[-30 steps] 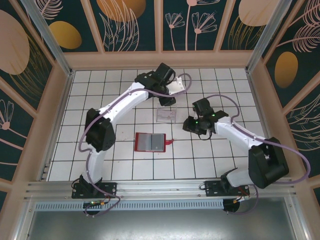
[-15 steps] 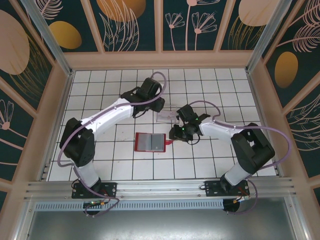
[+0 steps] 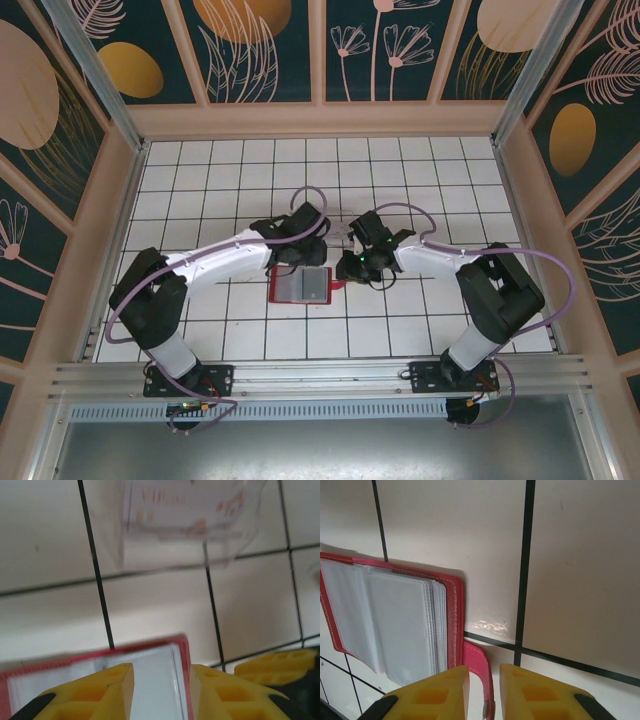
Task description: Take the credit cards out of the card holder
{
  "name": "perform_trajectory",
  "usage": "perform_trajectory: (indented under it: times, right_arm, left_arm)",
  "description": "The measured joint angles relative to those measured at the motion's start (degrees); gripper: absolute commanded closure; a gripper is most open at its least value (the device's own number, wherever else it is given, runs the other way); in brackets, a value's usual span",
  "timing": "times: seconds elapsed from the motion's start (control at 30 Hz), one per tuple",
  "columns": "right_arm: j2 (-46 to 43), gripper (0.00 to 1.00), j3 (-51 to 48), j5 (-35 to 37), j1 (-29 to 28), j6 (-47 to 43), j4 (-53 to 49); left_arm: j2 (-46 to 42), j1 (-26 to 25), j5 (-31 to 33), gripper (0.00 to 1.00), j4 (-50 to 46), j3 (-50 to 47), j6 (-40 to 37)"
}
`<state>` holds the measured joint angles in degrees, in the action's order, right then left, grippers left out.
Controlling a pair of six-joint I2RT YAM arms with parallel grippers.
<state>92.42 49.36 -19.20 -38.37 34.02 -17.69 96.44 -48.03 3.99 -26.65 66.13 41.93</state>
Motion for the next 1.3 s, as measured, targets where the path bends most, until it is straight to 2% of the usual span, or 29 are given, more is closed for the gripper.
perform_trajectory:
  times: [0.27,0.8,0.93,1.13,1.3]
  right_arm:
    - [0.00,0.78,-0.52,0.00,0.00,0.00,0.09]
    - [0.00,0.79,-1.16,0.00,0.00,0.00,0.87]
    - [0.00,0.80,-1.31,0.00,0.00,0.20,0.90]
    - [0.00,0.84,-1.33,0.04,0.00,0.83,0.87]
    - [-0.02,0.90,-1.57,0.31,0.00,0.94,0.85]
  left_arm:
    - [6.23,-4.15,1.64,0.59,-2.03,-0.20,3.87]
    - [9.49,-4.50,2.58,0.55,-2.08,-0.24,5.31]
    - [9.75,-4.59,2.78,0.59,-2.05,-0.24,5.33]
    - [9.86,-4.66,3.85,0.80,-2.08,-0.26,5.88]
    - [9.62,-4.66,4.85,0.82,-2.21,-0.35,5.90]
